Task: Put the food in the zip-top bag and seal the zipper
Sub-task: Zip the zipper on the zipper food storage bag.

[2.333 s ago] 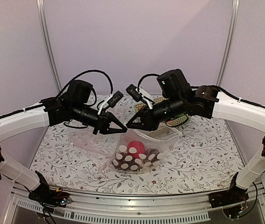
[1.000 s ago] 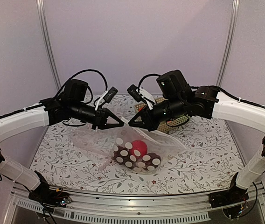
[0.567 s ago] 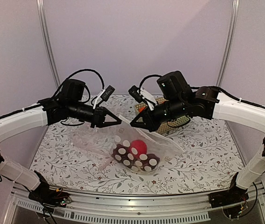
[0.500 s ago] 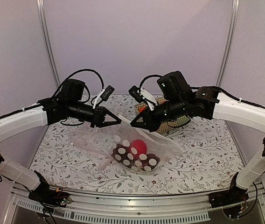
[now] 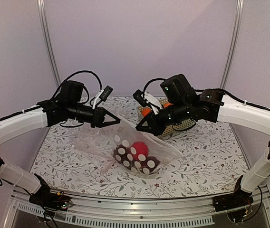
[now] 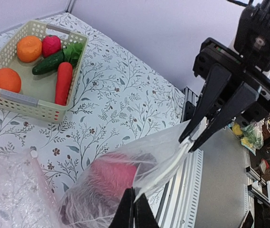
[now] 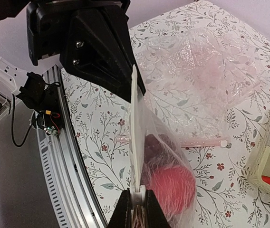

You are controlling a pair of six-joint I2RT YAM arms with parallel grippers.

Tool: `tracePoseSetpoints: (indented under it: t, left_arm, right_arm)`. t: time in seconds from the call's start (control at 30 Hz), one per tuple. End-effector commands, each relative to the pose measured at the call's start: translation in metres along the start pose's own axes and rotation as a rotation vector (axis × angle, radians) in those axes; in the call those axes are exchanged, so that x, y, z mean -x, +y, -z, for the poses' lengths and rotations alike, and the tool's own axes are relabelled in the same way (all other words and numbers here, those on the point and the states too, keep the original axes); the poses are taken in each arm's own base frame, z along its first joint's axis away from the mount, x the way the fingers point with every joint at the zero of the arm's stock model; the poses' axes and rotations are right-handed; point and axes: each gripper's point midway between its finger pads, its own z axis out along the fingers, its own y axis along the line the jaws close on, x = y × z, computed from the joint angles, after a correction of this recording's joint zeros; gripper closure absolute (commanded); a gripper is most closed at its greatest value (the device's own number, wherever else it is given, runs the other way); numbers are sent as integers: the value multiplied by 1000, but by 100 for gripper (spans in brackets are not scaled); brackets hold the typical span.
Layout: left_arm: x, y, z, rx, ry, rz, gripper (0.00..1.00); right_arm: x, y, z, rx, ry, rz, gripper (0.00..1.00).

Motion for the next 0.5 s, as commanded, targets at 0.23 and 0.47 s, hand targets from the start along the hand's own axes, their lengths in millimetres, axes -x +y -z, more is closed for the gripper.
tracePoseSetpoints:
  t: [0.23,0.47]
  left_arm:
    - [18,25,21,108,-88,14,100]
    - [21,33,26,135,-103,26,100]
  right_arm:
    - [-23,-4,15,-42,65,-18,99]
    - [-27,-6,17,-57,74,-25,99]
